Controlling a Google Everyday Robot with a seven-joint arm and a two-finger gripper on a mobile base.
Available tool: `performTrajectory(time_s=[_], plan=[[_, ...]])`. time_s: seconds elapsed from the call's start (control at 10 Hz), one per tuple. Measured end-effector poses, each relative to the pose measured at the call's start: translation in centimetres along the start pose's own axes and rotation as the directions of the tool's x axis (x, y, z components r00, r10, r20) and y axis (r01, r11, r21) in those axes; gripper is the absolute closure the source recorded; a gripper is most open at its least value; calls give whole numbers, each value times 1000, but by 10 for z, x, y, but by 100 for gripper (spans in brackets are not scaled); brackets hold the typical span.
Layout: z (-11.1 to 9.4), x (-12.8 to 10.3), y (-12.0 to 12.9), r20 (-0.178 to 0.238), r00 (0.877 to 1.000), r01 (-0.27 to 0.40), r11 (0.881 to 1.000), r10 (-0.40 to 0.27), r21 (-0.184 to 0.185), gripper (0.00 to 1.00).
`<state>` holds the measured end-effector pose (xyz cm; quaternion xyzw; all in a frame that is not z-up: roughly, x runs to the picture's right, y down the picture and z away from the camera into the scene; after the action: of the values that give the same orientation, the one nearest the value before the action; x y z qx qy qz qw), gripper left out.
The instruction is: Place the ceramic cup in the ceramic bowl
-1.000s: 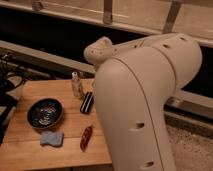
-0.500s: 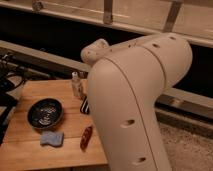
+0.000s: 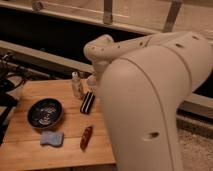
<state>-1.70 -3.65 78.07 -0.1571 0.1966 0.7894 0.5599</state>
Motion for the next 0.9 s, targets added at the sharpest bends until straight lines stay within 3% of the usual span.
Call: performTrajectory(time_s=[0.2,0.3,0.4,0.5,0.6,0.7,0.9], plan=[[-25,7,9,-14,1000,20,992,-22,-128,100],[-31,18,15,-41,998,36,973,-46,-229,100],[-36,29,20,-60,995,56,954,-77,-295,100],[-38,44,31,-72,990,92,942,-121,-323,100],[-39,55,40,-66,988,112,940,-140,-321,100],[-41,62,44,-60,989,115,960,-134,-256,100],[-41,62,52,-62,988,129,971,-144,-201,100]])
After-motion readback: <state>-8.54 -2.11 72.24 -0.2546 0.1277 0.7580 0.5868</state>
